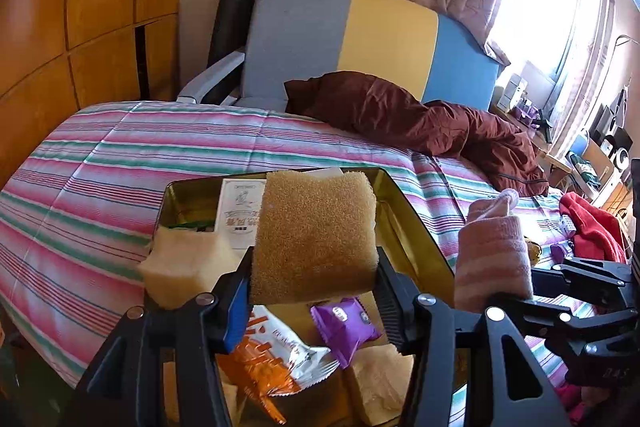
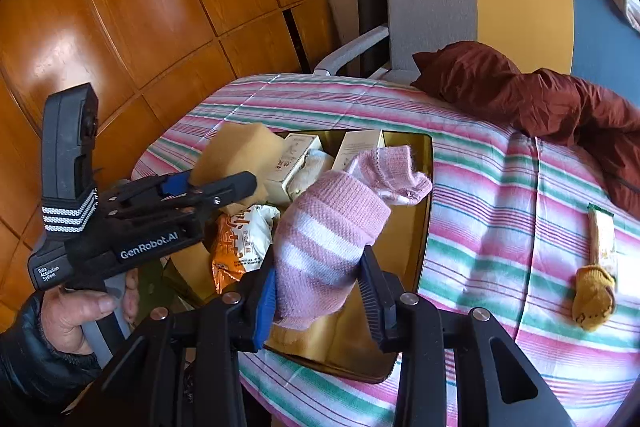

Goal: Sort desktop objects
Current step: 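Open the right tool to drop the sock while left tool drops the sponge cube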

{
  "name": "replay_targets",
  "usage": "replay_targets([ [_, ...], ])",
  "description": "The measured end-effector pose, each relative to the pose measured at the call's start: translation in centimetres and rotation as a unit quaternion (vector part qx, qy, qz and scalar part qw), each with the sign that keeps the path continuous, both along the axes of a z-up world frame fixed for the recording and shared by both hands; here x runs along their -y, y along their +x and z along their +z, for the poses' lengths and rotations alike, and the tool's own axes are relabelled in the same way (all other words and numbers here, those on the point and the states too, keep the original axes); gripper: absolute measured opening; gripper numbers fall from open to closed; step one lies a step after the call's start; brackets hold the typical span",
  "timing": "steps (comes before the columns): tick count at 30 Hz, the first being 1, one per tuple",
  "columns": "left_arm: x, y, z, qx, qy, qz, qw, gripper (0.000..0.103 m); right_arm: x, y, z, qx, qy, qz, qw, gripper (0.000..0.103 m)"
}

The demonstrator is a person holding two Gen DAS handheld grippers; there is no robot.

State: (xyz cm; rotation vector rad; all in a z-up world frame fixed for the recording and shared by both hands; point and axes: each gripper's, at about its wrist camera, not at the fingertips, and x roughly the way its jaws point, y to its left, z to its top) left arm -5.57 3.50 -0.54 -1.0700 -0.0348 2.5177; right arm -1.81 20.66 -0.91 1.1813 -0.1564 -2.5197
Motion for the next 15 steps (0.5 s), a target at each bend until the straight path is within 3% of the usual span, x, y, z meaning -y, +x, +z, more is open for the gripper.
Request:
replay_targets([
  [3, -0.7, -0.6, -0.6, 0.012, -0.007, -0.002, 0.9999, 0.055, 0.2, -0.5, -0.1, -0.001, 0.010, -0.002, 1.000, 0.045],
  [4, -0.9, -0.9, -0.9, 0.019, -0.011, 0.000, 0.9998, 0.059, 0.4, -1.0, -0.2, 0.000, 0.017, -0.001, 1.000, 0.052],
  [5, -1.1, -1.0, -1.3, 0.029, -0.013, 0.003, 0.9995, 0.061, 0.5, -1.2, -0.4, -0.001, 0.022, -0.003, 1.000, 0.065],
  [6, -1.2, -1.0, -1.5, 0.032, -0.013, 0.002, 0.9994, 0.063, 0.5, -1.4, -0.6, -0.001, 0.028, -0.008, 1.000, 0.070],
  [10, -1.5, -0.3, -1.8, 0.017, -0.047, 0.009, 0.9987, 0.076, 0.4, -1.6, -1.4, 0.012, 0.022, -0.008, 1.000, 0.070],
  [15, -1.3, 0.6, -0.8, -0.009, -0.061, 0.019, 0.9979, 0.080, -0.1, -1.0, -2.2, 0.024, 0.021, -0.012, 0.999, 0.070],
])
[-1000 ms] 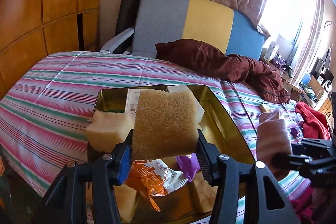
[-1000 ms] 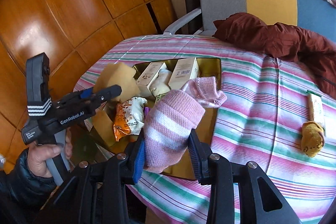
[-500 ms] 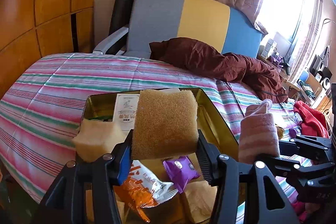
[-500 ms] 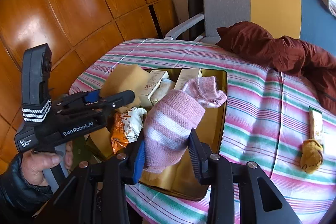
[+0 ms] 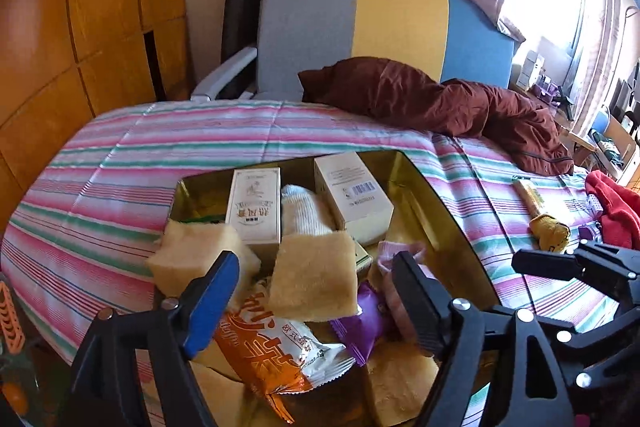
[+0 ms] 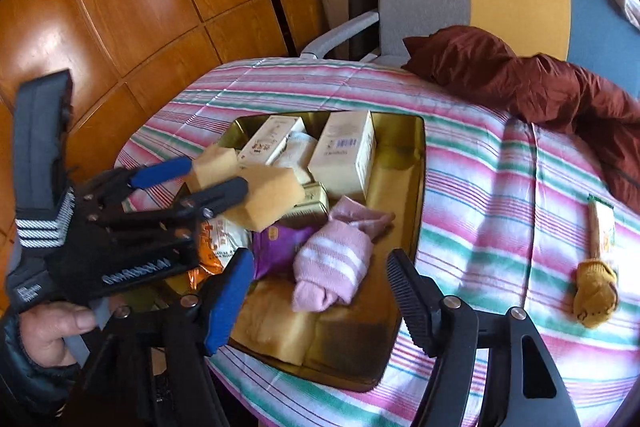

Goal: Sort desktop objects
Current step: 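Open the right tool to drop the sock while left tool drops the sponge cube, then grasp the purple packet with right tool while left tool grasps the yellow plush toy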

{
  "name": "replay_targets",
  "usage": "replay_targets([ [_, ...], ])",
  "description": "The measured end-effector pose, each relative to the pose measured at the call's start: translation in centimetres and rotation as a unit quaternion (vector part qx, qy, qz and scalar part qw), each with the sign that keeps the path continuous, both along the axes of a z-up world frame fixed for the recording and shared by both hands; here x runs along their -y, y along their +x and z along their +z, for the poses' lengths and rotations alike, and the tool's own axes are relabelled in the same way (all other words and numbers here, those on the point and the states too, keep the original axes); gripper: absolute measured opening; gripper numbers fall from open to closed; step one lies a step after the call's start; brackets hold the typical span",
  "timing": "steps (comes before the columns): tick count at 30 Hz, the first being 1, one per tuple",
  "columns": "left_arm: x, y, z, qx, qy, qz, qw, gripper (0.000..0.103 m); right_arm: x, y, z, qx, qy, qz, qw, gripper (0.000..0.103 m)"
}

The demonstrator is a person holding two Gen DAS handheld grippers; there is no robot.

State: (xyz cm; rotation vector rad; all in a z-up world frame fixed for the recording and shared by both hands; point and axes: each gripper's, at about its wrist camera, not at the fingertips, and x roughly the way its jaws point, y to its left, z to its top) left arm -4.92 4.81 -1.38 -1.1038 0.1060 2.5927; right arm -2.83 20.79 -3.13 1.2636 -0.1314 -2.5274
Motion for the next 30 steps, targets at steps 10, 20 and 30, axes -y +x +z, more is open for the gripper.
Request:
replay_targets([
  [10, -0.8, 1.8, 2.0, -0.036, -0.009, -0.012, 0.9992, 0.080, -2.1, 1.4, 1.0, -0.010, -0.003, -0.029, 1.000, 0.071],
  [20, -2.6, 3.3, 3.8, -0.061, -0.013, -0.046, 0.9970, 0.080, -4.9, 2.4, 2.3, -0.013, 0.013, -0.064, 0.998, 0.074],
  [30, -6.9, 3.7, 4.3, -0.047, 0.008, -0.127, 0.9907, 0.080, -14.0, 3.8, 4.9, 0.000, -0.001, -0.161, 0.987, 0.075],
])
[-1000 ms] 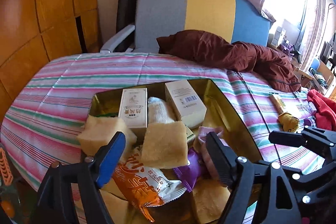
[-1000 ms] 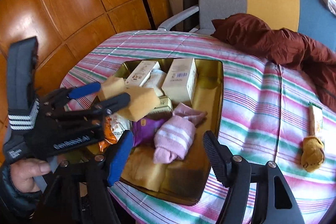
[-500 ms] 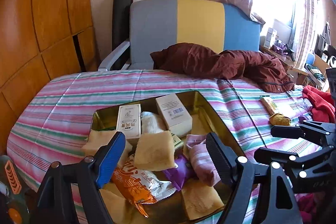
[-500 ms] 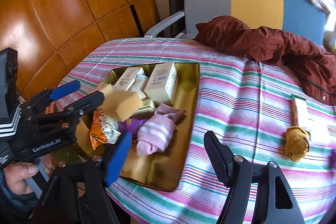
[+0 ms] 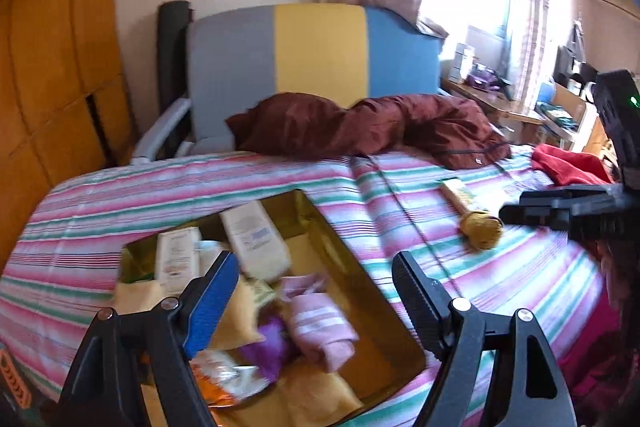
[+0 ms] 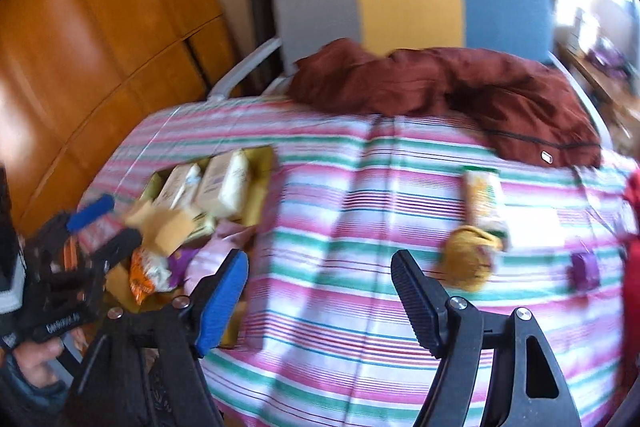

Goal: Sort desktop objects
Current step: 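Grasp the purple packet with right tool while left tool grasps the yellow plush toy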

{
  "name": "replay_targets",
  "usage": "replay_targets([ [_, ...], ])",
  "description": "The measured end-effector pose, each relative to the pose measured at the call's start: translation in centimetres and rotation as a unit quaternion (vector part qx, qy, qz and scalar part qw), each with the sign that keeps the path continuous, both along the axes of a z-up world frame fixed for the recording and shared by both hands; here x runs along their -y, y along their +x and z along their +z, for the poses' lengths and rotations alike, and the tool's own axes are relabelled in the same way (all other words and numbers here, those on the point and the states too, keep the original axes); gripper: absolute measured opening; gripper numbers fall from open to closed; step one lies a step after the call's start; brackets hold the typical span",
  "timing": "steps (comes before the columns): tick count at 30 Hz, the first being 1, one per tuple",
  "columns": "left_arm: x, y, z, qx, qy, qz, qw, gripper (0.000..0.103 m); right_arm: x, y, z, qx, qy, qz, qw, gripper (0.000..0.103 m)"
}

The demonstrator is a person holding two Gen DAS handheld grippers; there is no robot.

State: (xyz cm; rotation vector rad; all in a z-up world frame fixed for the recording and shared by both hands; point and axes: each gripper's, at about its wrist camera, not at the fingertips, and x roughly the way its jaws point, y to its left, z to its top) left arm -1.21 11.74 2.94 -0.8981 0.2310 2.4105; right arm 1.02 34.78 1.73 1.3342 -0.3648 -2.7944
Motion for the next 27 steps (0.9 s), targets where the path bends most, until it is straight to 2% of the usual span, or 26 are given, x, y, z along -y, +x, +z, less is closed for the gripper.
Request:
replay_targets([
  [4, -2.4, -0.1, -0.1, 0.022, 0.011, -0.036, 0.9991, 0.080, -5.4, 1.2, 0.7, 0.004, -0.008, -0.064, 0.998, 0.075],
  [8, -5.0, 0.3, 0.0, 0.024, 0.007, -0.072, 0.9971, 0.080, -12.6, 3.0, 0.8, 0.014, -0.026, -0.154, 0.988, 0.075],
  [13, -8.9, 0.6, -0.7, 0.041, -0.004, -0.115, 0.9926, 0.080, -21.5, 5.4, -1.3, 0.043, -0.054, -0.269, 0.961, 0.077],
  [16, -11.2, 0.6, -1.6, 0.061, -0.008, -0.139, 0.9884, 0.080, -25.6, 6.0, -3.5, 0.072, -0.061, -0.313, 0.945, 0.077],
  [20, -14.0, 0.5, -2.9, 0.088, -0.016, -0.159, 0.9831, 0.080, -28.7, 5.7, -6.5, 0.114, -0.066, -0.331, 0.934, 0.077],
  [24, -16.6, 0.0, -4.4, 0.117, -0.024, -0.176, 0.9771, 0.080, -29.3, 4.1, -8.8, 0.141, -0.043, -0.304, 0.941, 0.077],
  [27, -18.4, -0.3, -5.3, 0.127, -0.031, -0.186, 0.9737, 0.080, -28.6, 2.7, -9.7, 0.157, 0.007, -0.280, 0.947, 0.077],
])
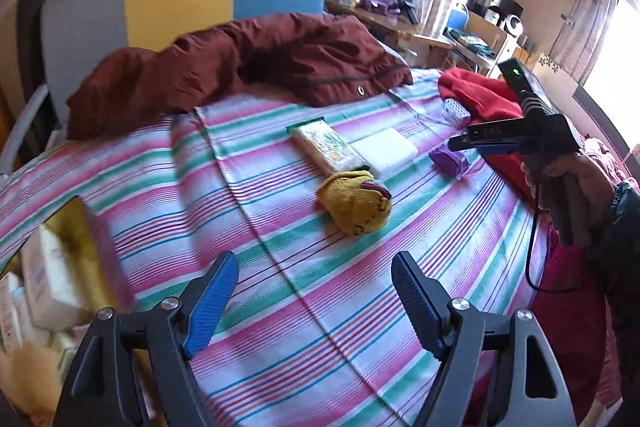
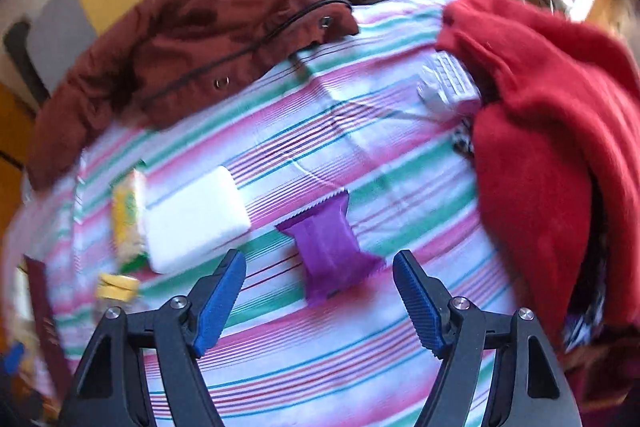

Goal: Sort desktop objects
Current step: 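Grasp the purple packet with right tool while left tool grasps the yellow plush toy, then carry the plush toy with left tool while right tool carries the packet over the tray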

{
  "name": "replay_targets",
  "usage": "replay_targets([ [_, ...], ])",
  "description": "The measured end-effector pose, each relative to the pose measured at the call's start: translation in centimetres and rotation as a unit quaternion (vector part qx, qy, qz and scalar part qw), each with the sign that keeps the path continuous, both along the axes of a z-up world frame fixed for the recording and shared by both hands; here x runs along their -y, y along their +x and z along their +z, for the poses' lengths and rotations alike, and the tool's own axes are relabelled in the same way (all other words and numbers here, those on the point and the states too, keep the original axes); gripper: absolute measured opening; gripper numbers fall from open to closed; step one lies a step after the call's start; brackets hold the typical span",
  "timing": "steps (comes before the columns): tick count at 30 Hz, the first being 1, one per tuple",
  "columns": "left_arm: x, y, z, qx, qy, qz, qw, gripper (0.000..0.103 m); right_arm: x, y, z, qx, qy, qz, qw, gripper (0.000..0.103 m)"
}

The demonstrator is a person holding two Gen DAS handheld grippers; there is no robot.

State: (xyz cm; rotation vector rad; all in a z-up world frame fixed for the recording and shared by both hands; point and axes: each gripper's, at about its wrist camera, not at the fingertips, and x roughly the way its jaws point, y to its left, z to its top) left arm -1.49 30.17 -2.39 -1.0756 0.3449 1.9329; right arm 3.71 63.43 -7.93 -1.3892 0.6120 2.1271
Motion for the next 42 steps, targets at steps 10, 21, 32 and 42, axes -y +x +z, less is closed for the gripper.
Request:
replay_targets([
  [10, -6.1, -0.9, -3.1, 0.026, -0.014, -0.030, 0.9991, 0.080, 1.8, -2.8, -3.5, 0.104, 0.074, 0.091, 0.988, 0.056],
  [21, -10.6, -3.5, -7.0, 0.093, -0.022, -0.013, 0.9953, 0.074, 2.0, -2.3, -3.0, 0.092, 0.072, 0.105, 0.988, 0.049],
  [32, -8.9, -2.6, -5.9, 0.076, 0.018, -0.027, 0.9966, 0.046, 2.9, -2.0, -1.2, 0.046, 0.081, 0.102, 0.990, 0.048],
  [42, -0.1, -1.3, 1.2, -0.031, 0.038, 0.039, 0.9980, 0.046, 5.5, -3.4, 0.6, -0.035, 0.086, 0.172, 0.981, 0.048],
])
